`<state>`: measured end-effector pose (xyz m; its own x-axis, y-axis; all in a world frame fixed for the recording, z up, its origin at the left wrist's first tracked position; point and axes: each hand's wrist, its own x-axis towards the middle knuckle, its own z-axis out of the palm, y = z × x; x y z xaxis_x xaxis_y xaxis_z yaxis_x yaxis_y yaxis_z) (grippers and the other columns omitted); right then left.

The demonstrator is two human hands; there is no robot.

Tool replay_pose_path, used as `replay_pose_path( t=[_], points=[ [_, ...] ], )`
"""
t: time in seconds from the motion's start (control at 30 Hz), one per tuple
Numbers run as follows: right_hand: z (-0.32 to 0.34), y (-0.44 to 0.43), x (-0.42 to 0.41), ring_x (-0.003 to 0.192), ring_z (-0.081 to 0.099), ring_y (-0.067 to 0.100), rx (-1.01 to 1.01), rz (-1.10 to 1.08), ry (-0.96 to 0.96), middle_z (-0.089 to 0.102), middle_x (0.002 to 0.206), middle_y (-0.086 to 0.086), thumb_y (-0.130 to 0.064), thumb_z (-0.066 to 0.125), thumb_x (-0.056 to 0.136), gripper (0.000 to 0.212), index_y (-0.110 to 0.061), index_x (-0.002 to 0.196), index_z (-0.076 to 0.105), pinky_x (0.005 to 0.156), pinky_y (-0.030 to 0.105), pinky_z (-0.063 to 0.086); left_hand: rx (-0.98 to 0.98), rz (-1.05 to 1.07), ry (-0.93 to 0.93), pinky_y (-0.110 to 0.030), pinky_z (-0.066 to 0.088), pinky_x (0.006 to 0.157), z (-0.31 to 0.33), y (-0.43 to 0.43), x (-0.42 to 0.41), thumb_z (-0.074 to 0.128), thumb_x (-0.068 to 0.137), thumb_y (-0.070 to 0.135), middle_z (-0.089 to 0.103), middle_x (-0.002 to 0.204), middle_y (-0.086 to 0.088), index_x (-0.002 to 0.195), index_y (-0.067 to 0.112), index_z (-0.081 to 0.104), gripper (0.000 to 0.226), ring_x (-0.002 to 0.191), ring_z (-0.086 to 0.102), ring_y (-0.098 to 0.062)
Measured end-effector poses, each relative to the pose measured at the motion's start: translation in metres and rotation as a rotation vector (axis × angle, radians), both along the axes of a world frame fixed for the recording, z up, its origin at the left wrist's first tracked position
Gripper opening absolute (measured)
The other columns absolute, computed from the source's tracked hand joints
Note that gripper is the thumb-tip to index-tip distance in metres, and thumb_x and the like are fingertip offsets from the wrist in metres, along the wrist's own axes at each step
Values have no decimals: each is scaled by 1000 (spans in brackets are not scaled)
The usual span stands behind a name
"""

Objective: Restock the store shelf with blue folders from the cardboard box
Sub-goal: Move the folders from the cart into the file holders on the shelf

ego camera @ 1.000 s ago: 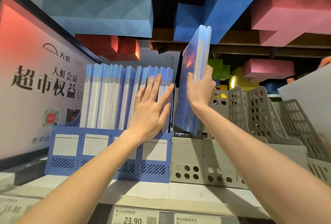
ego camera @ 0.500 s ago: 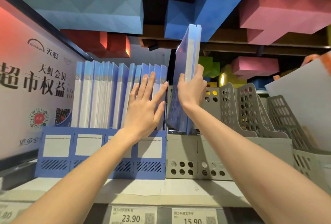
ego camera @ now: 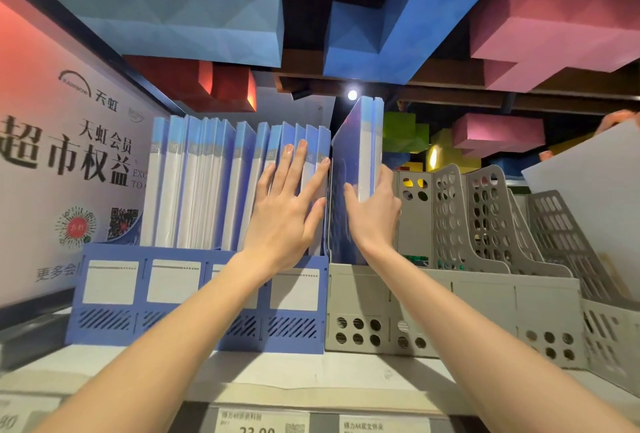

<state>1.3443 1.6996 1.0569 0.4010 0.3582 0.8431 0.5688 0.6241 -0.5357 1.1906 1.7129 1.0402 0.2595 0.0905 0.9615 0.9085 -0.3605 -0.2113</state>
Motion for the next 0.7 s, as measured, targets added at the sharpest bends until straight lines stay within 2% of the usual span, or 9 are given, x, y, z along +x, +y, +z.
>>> replay_pose_path(
  t=[0.1, 0.17, 0.23, 0.3, 0.4, 0.5, 0.6, 0.7],
  points=[
    [-7, -4, 1, 97, 48, 16, -29, 59, -26, 64, 118, 4, -36, 66, 94, 52, -22, 138, 41, 88, 37, 46, -10, -5, -2, -48, 6, 126, 0, 0, 0, 30, 107, 43, -5, 170, -6, 162, 29, 13, 59, 157, -9, -21],
    [-10, -6, 0, 105, 54, 19, -52, 123, -61, 63, 117, 2, -40, 67, 93, 47, -22, 130, 43, 92, 39, 49, -15, -8, -1, -47, 5, 126, 1, -1, 0, 30, 107, 43, -6, 170, -6, 162, 30, 12, 60, 157, -10, -21],
    [-15, -7, 2, 113, 56, 24, -85, 178, -118, 61, 113, -4, -45, 68, 91, 42, -27, 119, 43, 95, 43, 51, -18, -14, -1, -47, 5, 126, 0, -2, 0, 29, 107, 44, -6, 170, -5, 163, 30, 11, 60, 157, -10, -21],
    [-19, -10, 7, 111, 58, 18, -130, 234, -178, 58, 106, -14, -48, 70, 89, 41, -32, 116, 43, 94, 39, 53, -27, -18, -1, -48, 5, 126, 0, -3, 0, 27, 107, 45, -6, 170, -6, 163, 30, 10, 61, 157, -10, -21],
    [-23, -20, 18, 107, 61, 5, -205, 374, -228, 64, 113, -17, -50, 69, 89, 48, -30, 129, 52, 94, 30, 54, -29, -29, 1, -48, 5, 126, -1, -4, 0, 29, 107, 44, -7, 170, -5, 163, 29, 9, 61, 156, -11, -20],
    [-20, -27, 30, 114, 61, 4, -324, 472, -324, 63, 129, -17, -52, 65, 91, 56, -39, 142, 48, 97, 37, 54, -17, -45, 0, -48, 4, 127, -1, -4, -1, 32, 108, 41, -6, 170, -4, 163, 27, 9, 61, 156, -11, -20],
    [-13, -33, 35, 105, 68, 8, -406, 511, -364, 63, 129, -13, -44, 64, 94, 55, -39, 145, 46, 81, 40, 62, -7, -47, -4, -47, 4, 127, -1, -3, -1, 32, 109, 40, -5, 170, -5, 163, 26, 9, 60, 157, -10, -19],
    [-12, -36, 30, 100, 68, 9, -368, 459, -372, 67, 121, -13, -41, 61, 97, 48, -38, 143, 49, 74, 33, 62, -8, -61, -6, -47, 5, 127, -1, -3, 0, 32, 109, 40, -3, 171, -5, 163, 25, 10, 60, 157, -9, -19]
  ],
)
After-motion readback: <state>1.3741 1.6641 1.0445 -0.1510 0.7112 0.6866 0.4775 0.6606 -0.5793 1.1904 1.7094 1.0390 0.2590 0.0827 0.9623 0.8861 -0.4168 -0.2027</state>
